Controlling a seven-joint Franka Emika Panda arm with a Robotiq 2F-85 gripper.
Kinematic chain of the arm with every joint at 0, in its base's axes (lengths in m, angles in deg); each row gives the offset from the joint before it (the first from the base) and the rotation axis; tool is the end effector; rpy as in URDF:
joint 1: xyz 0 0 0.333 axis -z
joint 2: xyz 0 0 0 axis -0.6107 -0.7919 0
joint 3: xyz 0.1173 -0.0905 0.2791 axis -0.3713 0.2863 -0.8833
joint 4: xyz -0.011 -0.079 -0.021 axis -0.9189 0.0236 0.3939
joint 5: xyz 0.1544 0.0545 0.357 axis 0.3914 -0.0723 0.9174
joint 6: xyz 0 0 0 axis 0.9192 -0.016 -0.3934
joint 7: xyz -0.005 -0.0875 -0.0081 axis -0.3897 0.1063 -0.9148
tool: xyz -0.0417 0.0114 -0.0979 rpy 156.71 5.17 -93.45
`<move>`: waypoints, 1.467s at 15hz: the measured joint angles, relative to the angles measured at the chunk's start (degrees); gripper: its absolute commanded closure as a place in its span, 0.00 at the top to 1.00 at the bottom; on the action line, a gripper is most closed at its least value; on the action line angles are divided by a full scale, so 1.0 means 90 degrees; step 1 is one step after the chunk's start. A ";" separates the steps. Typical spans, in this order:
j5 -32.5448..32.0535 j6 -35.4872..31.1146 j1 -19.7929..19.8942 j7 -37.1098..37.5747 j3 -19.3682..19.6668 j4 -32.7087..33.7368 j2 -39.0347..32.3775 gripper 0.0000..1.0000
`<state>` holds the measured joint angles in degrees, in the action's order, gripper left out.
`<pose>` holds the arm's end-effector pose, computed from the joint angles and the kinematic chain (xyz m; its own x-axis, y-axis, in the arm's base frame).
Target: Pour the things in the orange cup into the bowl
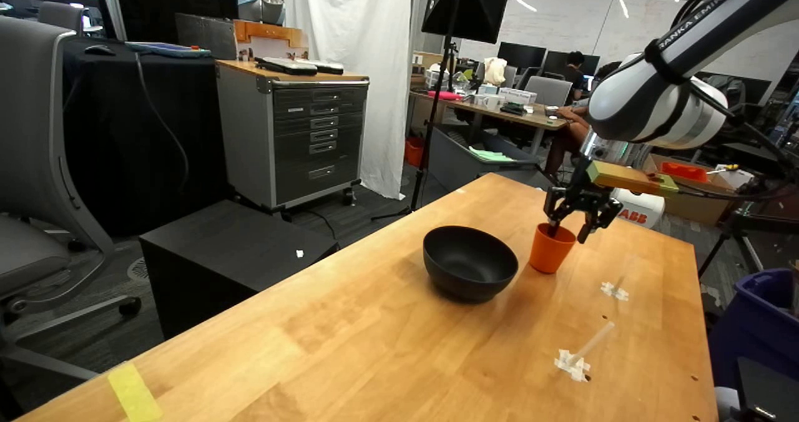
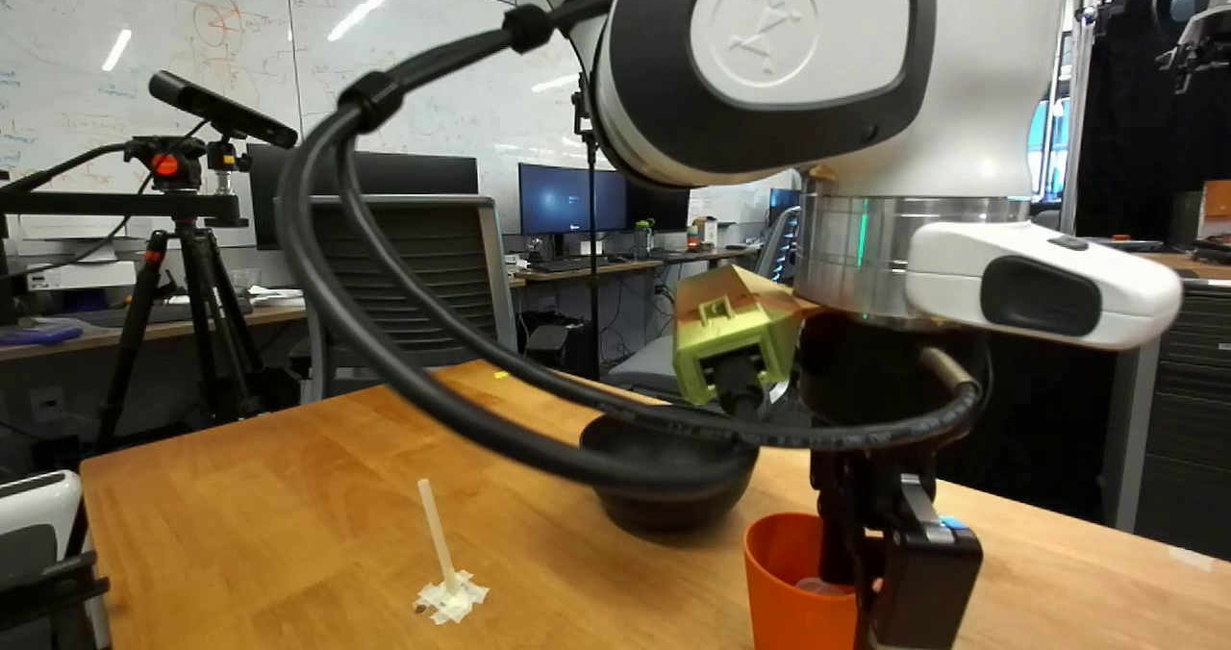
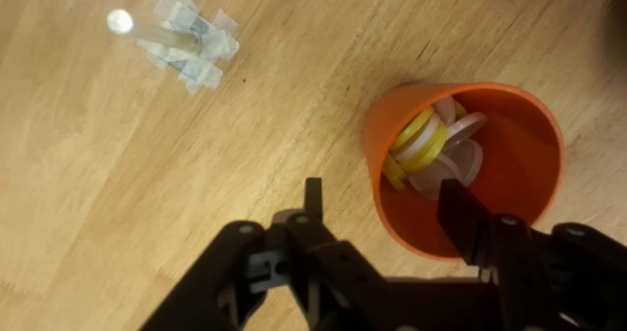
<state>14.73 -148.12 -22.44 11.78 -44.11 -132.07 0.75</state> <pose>0.5142 -0.2797 0.1992 0.6238 -0.7815 -0.0035 -0.7808 -0.6231 -0.0455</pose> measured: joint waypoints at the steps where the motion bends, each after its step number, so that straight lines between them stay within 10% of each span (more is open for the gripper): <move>1: 0.0020 -0.0009 0.0006 0.0000 -0.0009 0.0001 0.0000 0.26; 6: 0.0106 -0.0063 0.0018 0.0002 -0.0042 0.0006 0.0000 0.02; 22: -0.0086 -0.1186 -0.0121 -0.0005 -0.0076 -0.0123 0.0023 0.05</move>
<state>13.95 -158.79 -23.53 11.73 -44.79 -133.18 0.96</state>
